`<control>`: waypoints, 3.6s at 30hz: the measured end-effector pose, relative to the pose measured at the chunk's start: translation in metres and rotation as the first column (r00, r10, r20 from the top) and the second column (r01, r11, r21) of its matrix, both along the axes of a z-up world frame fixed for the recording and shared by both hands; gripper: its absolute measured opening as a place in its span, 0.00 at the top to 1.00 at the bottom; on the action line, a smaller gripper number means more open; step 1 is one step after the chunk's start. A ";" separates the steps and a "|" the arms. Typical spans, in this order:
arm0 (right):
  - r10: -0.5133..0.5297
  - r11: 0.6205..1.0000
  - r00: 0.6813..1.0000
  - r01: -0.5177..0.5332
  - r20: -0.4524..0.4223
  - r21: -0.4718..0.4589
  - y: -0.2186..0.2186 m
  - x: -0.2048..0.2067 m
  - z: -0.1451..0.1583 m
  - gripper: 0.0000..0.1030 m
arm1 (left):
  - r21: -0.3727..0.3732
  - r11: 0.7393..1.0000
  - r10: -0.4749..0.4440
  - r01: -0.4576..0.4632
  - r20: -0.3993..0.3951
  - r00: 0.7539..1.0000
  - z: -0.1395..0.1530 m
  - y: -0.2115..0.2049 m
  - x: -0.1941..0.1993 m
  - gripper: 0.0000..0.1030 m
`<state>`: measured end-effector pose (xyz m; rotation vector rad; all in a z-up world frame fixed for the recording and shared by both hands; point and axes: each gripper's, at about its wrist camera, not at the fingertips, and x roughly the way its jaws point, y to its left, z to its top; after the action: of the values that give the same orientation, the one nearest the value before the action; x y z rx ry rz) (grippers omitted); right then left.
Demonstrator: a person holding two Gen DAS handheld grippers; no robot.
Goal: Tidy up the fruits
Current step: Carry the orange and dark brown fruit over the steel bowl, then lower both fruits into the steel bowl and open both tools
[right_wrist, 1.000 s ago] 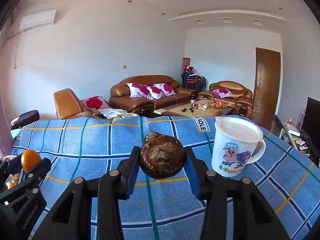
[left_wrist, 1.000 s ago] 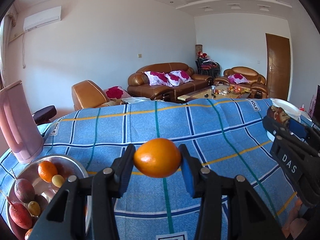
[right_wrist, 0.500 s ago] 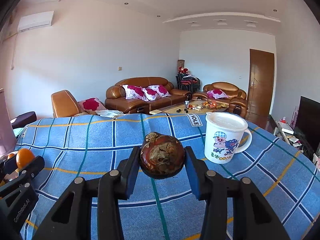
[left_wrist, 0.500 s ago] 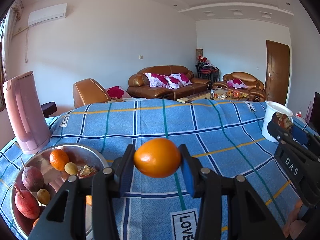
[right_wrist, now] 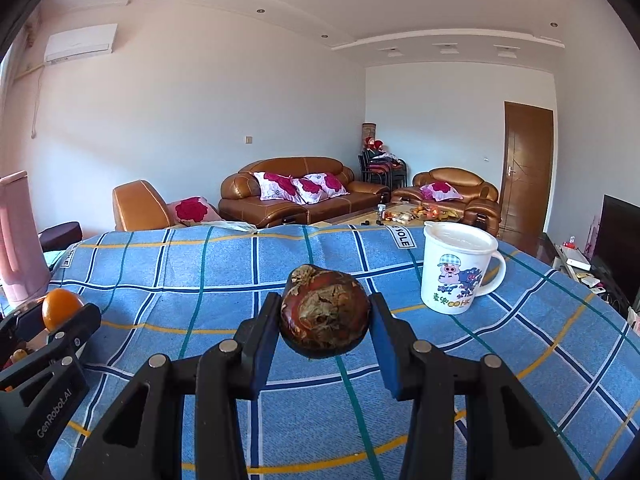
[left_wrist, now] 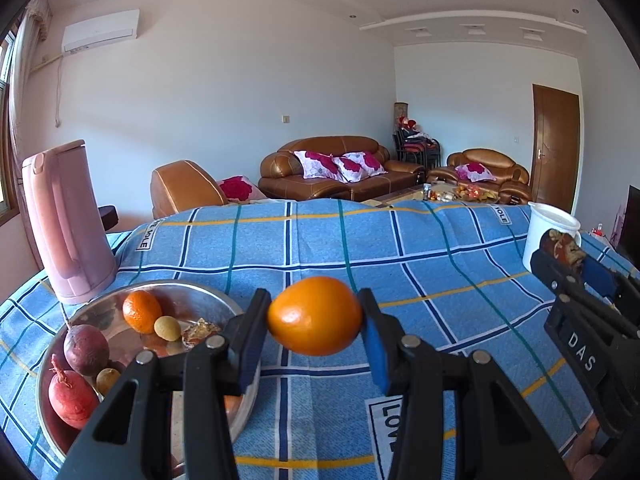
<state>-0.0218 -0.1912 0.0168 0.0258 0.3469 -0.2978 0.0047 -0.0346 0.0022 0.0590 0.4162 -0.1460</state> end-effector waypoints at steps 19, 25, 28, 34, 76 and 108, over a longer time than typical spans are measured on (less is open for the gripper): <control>0.087 0.996 0.996 -0.087 -0.001 0.011 0.050 -0.002 -0.003 0.55 | -0.010 1.000 0.022 -0.022 0.003 1.000 0.000 0.045 -0.018 0.55; 0.125 0.992 0.992 -0.125 -0.001 0.006 0.071 0.001 -0.002 0.55 | -0.015 0.999 0.040 -0.040 -0.001 0.999 0.001 0.059 -0.019 0.55; 0.142 0.990 0.990 -0.142 -0.001 0.009 0.080 0.002 -0.003 0.55 | -0.016 0.999 0.050 -0.051 -0.002 0.999 0.001 0.068 -0.018 0.55; 0.169 0.986 0.986 -0.169 -0.006 0.009 0.099 0.008 -0.003 0.55 | -0.014 0.998 0.067 -0.067 -0.001 0.998 0.001 0.084 -0.017 0.55; 0.361 0.932 0.932 -0.360 -0.033 0.028 0.218 0.051 -0.008 0.55 | -0.030 0.969 0.243 -0.246 -0.079 0.967 -0.007 0.195 0.011 0.55; 0.436 0.900 0.888 -0.429 -0.147 0.073 0.239 0.079 -0.019 0.55 | 0.068 0.955 0.297 -0.290 -0.149 0.943 -0.016 0.208 0.038 0.55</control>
<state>0.0576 0.0481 -0.0022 -0.0386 0.5074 0.1532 0.0426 0.1738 -0.0135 0.0295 0.5814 0.1548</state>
